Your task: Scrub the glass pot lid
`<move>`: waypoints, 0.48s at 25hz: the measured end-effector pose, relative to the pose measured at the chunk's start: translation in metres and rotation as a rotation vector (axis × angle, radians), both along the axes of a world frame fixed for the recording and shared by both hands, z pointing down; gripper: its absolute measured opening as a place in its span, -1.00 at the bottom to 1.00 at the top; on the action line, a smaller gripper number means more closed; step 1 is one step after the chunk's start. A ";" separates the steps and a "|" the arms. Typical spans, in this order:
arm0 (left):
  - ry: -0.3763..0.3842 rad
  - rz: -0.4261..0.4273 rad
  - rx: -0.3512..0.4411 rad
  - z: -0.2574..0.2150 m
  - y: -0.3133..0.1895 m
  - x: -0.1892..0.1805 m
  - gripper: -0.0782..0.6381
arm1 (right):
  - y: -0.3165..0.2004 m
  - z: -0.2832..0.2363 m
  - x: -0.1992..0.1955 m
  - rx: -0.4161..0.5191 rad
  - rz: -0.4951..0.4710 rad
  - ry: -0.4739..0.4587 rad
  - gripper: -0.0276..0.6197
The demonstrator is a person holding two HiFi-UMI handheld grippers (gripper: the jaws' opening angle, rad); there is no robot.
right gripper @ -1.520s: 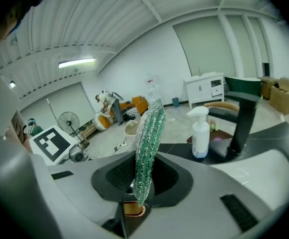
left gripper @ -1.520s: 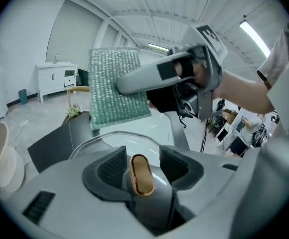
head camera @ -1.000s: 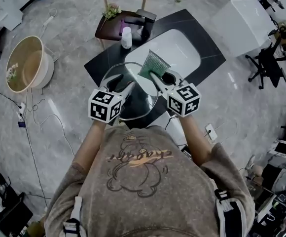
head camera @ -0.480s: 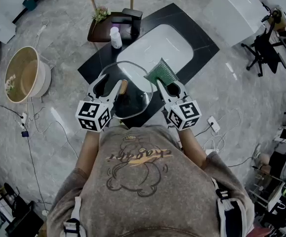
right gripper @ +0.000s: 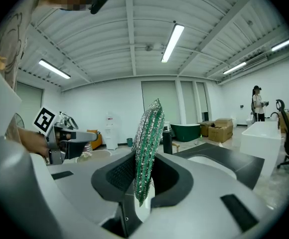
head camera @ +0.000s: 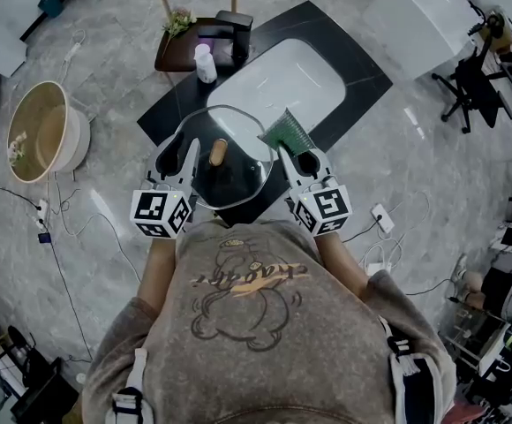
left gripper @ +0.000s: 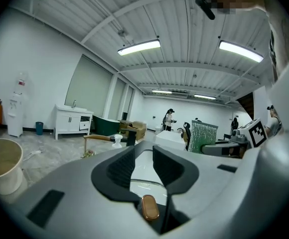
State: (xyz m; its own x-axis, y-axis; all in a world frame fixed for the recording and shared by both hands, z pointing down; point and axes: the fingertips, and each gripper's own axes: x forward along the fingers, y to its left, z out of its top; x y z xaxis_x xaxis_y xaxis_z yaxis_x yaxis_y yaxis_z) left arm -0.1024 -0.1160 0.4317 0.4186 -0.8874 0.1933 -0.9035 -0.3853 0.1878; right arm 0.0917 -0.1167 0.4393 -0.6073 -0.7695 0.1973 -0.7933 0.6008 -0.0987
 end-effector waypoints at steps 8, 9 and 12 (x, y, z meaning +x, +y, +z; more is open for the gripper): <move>-0.009 -0.015 -0.024 0.013 0.001 0.002 -0.74 | -0.005 0.007 -0.002 -0.007 0.007 -0.008 -0.64; -0.013 -0.013 -0.024 0.015 0.001 0.002 -0.75 | -0.005 0.008 -0.003 -0.007 0.005 -0.012 -0.64; -0.024 -0.013 -0.021 0.022 0.001 0.004 -0.75 | -0.006 0.013 -0.005 -0.007 0.002 -0.030 -0.64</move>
